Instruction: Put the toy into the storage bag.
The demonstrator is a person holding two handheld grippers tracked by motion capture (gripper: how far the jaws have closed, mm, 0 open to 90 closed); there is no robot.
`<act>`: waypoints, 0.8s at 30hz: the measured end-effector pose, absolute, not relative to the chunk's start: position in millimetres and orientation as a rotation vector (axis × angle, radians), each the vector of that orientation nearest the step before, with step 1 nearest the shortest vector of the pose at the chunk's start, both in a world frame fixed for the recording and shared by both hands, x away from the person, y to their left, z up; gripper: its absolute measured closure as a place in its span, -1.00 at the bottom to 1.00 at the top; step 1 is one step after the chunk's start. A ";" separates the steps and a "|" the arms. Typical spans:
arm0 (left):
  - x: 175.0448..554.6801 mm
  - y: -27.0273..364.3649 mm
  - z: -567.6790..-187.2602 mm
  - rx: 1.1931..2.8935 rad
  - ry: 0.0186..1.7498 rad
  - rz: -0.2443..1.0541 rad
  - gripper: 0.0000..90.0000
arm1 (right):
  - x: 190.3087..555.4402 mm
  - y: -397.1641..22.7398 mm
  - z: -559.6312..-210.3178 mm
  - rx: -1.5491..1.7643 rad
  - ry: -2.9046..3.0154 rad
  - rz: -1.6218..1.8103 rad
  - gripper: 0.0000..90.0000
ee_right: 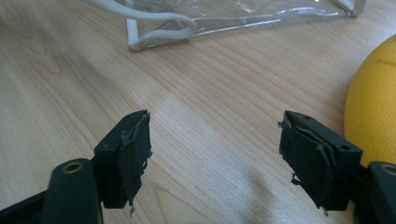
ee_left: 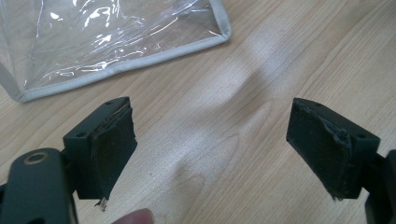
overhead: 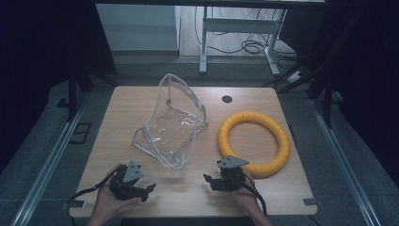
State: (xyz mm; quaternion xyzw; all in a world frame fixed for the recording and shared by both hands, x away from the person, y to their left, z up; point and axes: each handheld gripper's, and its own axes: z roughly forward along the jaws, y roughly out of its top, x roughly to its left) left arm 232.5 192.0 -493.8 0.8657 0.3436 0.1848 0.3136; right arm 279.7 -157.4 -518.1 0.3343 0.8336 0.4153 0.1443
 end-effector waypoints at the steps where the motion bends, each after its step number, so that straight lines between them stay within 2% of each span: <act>1: 232.5 192.0 -493.8 2.283 0.906 0.487 -0.66 | 279.7 -157.4 -518.1 0.964 2.403 1.197 -0.41; 8: 230.7 191.7 -492.8 2.274 0.911 0.456 -0.64 | 274.6 -157.9 -514.2 0.917 2.407 1.237 -0.34; 24: 230.7 191.6 -492.2 2.261 0.896 0.426 -0.67 | 274.5 -160.4 -509.9 0.898 2.428 1.254 -0.32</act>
